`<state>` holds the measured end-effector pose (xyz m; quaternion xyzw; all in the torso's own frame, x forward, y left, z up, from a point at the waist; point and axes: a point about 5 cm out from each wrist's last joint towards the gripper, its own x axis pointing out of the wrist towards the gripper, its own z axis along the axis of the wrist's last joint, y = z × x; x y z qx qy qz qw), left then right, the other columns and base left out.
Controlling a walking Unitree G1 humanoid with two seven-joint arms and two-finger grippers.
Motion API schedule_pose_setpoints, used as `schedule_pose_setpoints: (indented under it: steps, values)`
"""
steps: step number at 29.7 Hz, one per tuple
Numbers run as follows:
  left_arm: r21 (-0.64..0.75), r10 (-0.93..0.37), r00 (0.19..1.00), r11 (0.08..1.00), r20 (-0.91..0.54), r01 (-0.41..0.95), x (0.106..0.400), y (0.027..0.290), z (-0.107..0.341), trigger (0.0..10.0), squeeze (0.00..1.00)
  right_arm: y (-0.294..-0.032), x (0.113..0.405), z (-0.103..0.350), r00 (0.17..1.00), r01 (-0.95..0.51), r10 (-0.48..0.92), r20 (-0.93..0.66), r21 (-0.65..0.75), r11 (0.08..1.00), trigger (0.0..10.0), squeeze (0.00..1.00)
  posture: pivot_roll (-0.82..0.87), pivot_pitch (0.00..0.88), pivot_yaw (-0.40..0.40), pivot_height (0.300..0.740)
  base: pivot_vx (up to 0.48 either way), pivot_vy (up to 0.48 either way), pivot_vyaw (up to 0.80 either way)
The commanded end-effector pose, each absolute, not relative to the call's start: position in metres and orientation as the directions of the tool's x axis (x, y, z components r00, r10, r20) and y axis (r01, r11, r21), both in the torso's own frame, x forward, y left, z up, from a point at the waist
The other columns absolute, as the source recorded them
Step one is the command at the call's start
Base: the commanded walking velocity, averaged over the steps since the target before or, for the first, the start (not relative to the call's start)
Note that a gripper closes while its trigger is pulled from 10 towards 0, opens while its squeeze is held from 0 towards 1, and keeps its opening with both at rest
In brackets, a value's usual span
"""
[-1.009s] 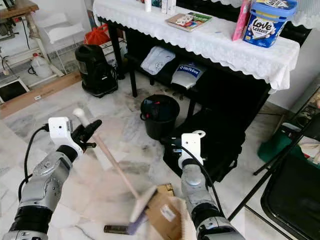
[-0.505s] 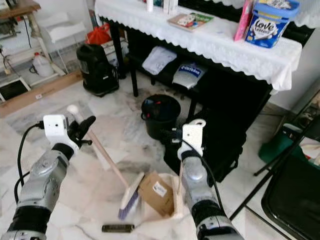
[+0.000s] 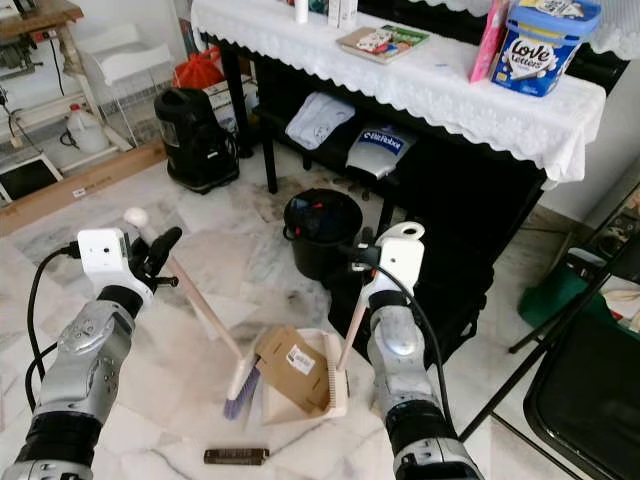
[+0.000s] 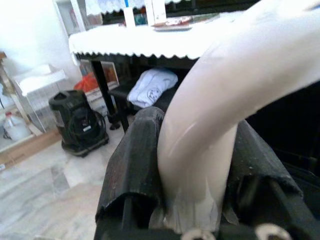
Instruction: Sweep floor
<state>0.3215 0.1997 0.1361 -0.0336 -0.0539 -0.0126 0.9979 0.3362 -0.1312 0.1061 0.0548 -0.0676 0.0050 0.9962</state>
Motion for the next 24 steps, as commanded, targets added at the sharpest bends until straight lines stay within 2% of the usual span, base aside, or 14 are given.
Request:
schedule_pose_setpoints:
  steps: [1, 7, 17, 24]
  values:
    - [-0.055, 0.002, 0.987, 0.998, 0.163, 0.007, 0.324, 0.2, 0.145, 10.0, 0.0, -0.128, 0.339, 0.126, 0.975, -0.039, 0.0, 0.223, 0.17, 0.985, 10.0, 0.0, 0.04, 0.036, -0.021, 0.74, 0.0, 0.0, 0.0]
    - [0.02, 0.055, 0.969, 0.998, 0.242, -0.062, 0.323, 0.204, 0.154, 10.0, 0.0, -0.13, 0.338, 0.13, 0.972, -0.042, -0.001, 0.234, 0.18, 0.983, 10.0, 0.0, 0.03, 0.013, -0.024, 0.74, 0.0, 0.0, 0.0]
    - [0.071, 0.025, 0.965, 0.996, 0.26, -0.045, 0.319, 0.192, 0.149, 10.0, 0.0, -0.137, 0.337, 0.139, 0.962, -0.015, -0.039, 0.271, 0.195, 0.981, 10.0, 0.0, 0.02, 0.0, -0.022, 0.74, 0.0, 0.0, 0.0]
    - [0.079, 0.118, 0.949, 0.986, 0.291, -0.147, 0.305, 0.202, 0.145, 10.0, 0.0, -0.145, 0.336, 0.144, 0.958, 0.014, -0.065, 0.281, 0.177, 0.984, 10.0, 0.0, 0.02, 0.0, -0.04, 0.74, 0.0, 0.0, 0.0]
